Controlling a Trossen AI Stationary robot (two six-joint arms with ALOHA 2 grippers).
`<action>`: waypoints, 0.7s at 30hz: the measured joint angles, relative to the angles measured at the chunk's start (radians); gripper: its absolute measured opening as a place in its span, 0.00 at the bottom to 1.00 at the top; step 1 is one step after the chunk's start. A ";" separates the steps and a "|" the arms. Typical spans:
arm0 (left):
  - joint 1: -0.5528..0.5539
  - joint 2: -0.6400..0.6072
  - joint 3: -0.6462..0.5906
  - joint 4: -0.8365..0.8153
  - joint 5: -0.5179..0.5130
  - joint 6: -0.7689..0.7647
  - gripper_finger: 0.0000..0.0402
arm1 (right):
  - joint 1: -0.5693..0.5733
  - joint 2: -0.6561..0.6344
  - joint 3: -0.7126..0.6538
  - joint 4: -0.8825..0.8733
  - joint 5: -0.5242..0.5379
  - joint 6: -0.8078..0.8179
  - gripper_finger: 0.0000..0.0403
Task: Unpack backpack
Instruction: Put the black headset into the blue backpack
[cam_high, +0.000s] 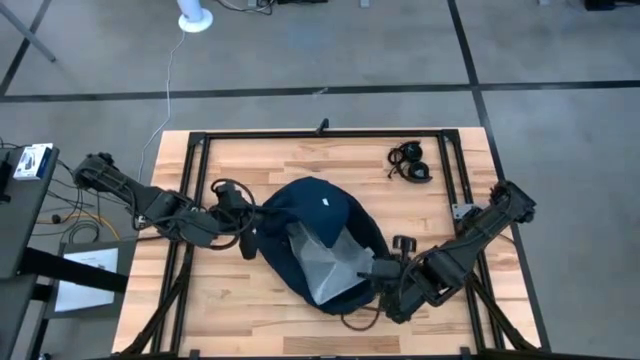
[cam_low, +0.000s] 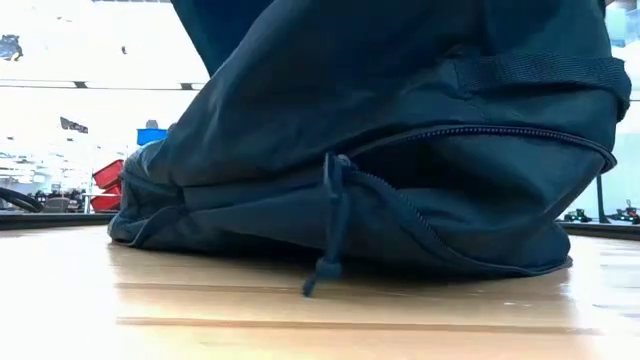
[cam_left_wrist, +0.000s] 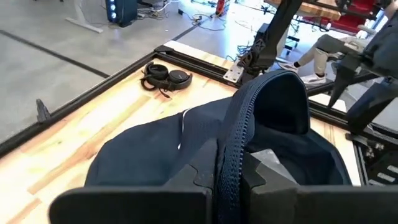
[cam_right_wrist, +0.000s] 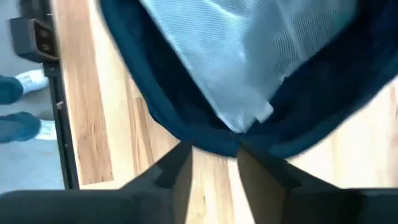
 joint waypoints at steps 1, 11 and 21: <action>0.000 0.007 0.000 -0.001 0.000 -0.022 0.00 | -0.003 0.000 0.000 -0.021 0.000 0.017 0.36; -0.057 0.032 -0.002 -0.069 0.042 -0.030 0.00 | -0.188 -0.088 -0.105 -0.167 0.085 0.230 0.47; -0.120 0.023 -0.005 -0.137 0.055 -0.019 0.00 | -0.727 -0.243 -0.445 0.079 -0.072 0.040 0.46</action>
